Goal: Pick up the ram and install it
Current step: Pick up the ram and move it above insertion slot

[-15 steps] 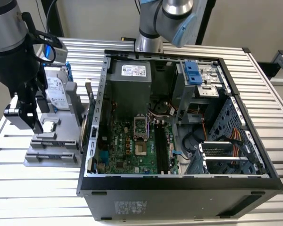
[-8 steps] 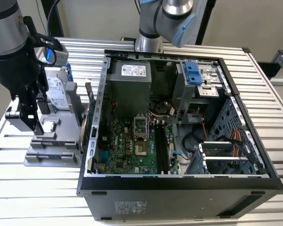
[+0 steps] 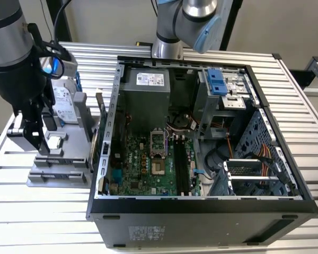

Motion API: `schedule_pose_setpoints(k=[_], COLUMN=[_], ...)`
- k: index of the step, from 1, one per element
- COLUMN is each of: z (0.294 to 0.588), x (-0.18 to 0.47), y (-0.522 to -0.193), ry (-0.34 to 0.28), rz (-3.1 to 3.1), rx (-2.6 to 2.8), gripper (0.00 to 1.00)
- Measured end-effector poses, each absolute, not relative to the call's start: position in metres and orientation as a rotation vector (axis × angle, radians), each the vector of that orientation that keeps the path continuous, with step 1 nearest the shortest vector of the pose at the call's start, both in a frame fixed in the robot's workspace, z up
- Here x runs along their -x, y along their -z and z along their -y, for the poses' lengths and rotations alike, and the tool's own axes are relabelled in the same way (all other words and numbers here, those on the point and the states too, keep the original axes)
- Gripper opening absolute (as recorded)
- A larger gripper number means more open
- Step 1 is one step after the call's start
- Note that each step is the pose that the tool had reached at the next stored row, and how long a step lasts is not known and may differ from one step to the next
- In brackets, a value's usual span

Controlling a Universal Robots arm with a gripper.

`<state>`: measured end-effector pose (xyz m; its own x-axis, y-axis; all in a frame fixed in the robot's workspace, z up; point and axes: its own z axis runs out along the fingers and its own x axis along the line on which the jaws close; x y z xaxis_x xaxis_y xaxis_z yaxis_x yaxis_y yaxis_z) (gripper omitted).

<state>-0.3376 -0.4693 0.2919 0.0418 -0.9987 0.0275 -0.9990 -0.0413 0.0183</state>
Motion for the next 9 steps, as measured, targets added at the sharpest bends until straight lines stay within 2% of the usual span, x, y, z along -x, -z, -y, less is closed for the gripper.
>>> schedule_pose_setpoints(k=[9], z=[0.4766], x=[0.3376], y=[-0.2862], ry=[-0.011], rz=[2.156], rx=[-2.241], gripper=[1.0])
